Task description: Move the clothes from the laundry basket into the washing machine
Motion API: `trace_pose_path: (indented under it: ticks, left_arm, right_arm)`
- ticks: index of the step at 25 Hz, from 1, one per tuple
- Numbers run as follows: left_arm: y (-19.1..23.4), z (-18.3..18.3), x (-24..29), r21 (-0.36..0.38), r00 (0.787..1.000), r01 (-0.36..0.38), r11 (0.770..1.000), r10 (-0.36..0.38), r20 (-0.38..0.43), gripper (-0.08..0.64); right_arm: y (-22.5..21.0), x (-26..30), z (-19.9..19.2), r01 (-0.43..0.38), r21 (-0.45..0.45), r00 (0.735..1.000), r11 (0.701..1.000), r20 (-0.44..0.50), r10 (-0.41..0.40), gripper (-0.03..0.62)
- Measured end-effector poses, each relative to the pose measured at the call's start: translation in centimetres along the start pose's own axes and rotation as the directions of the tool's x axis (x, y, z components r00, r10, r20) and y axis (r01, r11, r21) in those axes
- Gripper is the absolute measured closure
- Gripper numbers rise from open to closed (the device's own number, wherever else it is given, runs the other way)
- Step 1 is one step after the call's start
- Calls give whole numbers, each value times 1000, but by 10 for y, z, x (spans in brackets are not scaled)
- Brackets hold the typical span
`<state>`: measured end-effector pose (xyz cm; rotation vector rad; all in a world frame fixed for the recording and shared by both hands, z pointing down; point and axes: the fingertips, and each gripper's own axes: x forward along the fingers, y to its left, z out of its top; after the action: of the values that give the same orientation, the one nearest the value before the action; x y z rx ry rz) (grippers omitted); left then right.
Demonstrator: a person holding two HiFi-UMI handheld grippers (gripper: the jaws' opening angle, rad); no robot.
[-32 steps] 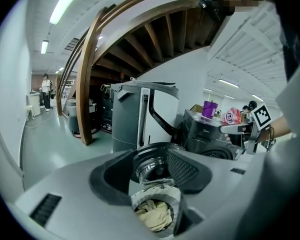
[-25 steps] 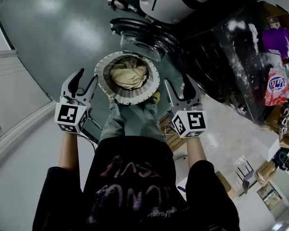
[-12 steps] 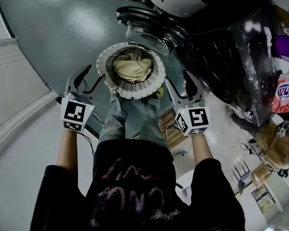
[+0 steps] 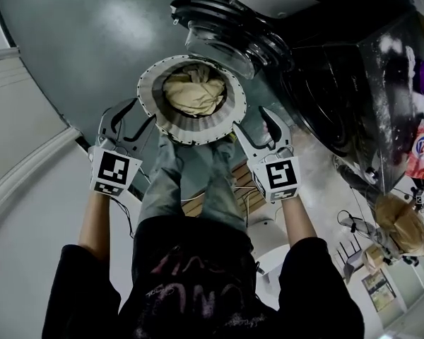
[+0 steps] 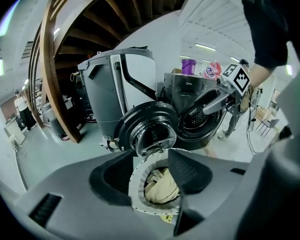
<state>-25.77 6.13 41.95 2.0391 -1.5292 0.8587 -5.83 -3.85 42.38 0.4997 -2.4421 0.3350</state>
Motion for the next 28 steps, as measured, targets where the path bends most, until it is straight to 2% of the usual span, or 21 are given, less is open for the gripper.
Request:
trace_pose_path:
  ticks: [4,7,19,23,28]
  left_arm:
    - [-6,-15,22,33,999,30,999,-29,-29,339]
    - [-14,-34,36,80,995,65,995,-59,-75,334]
    - [-29,-113,113,147,970,180,973,-151,-188,330]
    - [-33,-140,145,173,955,233,957,-192,-228,327]
    - [-37,-168,184,254,934,296,921,-222,-281,322]
  right_arm:
    - [5,20,-21,-52,-55,996,997,-73,48,310]
    - [9,34,-47,-58,-41,994,997,-97,54,310]
    - [18,90,-147,-112,-75,967,991,-237,92,306]
    - [13,114,-173,-121,-112,957,986,-277,86,305]
    - [12,151,-199,-147,-135,946,980,-307,99,305]
